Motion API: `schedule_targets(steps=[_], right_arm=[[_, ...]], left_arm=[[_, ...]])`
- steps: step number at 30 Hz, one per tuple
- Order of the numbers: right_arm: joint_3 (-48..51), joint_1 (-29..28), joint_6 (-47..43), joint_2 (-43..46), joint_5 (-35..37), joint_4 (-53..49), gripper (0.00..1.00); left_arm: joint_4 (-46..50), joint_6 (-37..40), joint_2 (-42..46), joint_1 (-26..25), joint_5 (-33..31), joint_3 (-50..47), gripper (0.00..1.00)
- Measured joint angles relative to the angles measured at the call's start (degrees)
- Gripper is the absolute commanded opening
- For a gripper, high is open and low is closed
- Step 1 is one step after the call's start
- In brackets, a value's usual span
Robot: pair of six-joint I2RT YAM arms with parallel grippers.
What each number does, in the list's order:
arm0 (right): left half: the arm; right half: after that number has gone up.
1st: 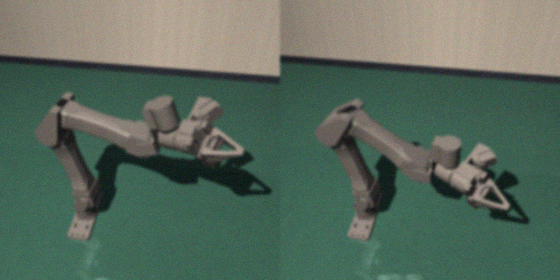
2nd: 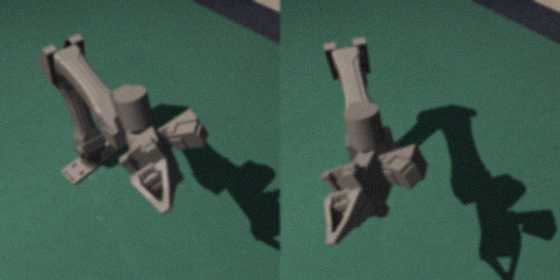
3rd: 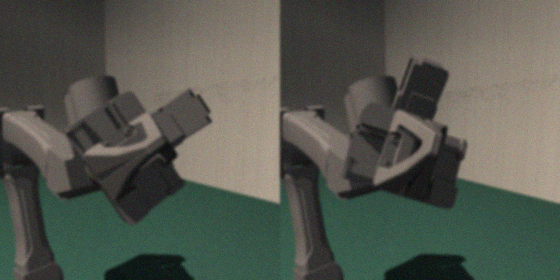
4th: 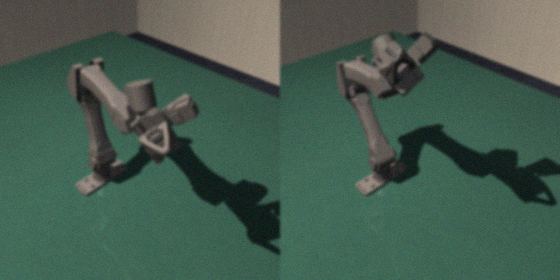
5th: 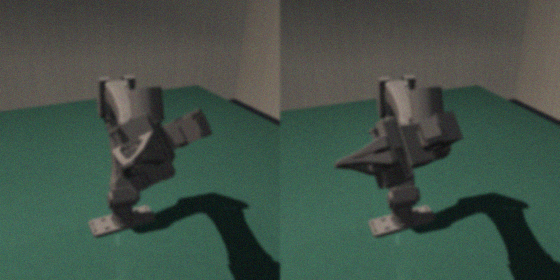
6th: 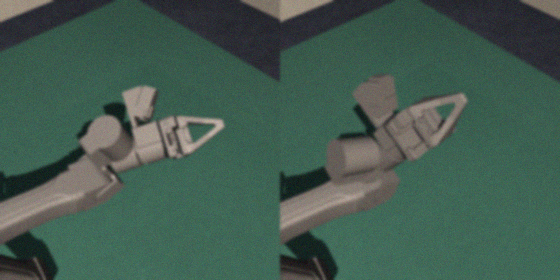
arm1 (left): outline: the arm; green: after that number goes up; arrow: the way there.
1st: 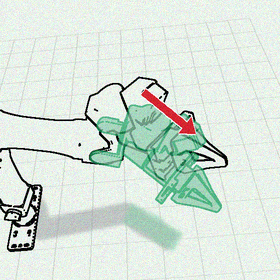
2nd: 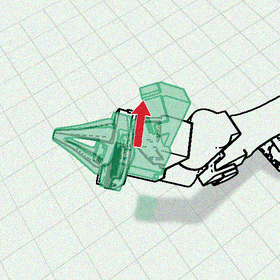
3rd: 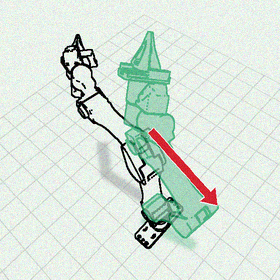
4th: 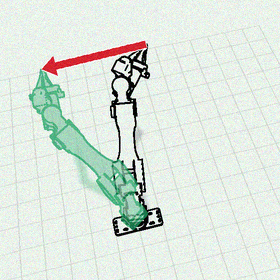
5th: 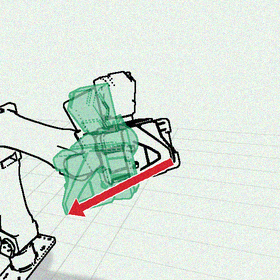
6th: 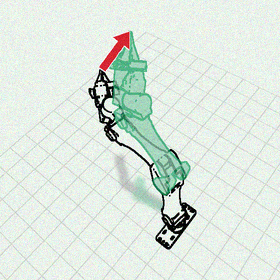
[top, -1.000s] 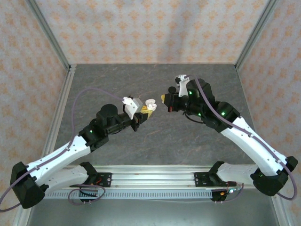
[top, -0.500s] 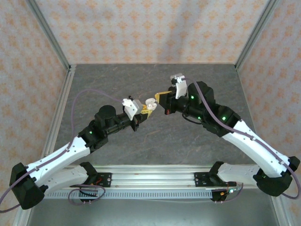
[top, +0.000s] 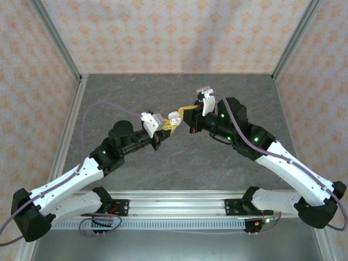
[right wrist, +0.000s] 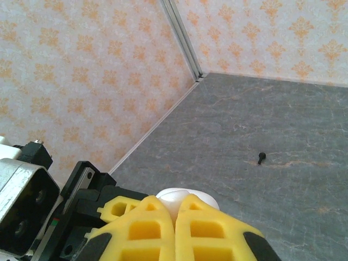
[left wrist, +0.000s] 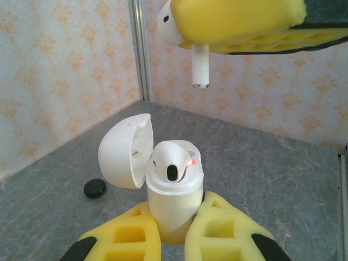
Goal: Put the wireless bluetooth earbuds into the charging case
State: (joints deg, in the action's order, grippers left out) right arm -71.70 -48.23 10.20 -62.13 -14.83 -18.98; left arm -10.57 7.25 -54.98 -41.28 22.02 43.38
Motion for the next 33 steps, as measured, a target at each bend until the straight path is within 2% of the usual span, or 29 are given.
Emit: schedule_targets(steps=[33], right_arm=[[5.7,0.0,-2.0,-0.6,-0.8,5.9,0.03]], left_arm=[[-0.3,-4.4,0.0,0.0,-0.4,0.3,0.0]])
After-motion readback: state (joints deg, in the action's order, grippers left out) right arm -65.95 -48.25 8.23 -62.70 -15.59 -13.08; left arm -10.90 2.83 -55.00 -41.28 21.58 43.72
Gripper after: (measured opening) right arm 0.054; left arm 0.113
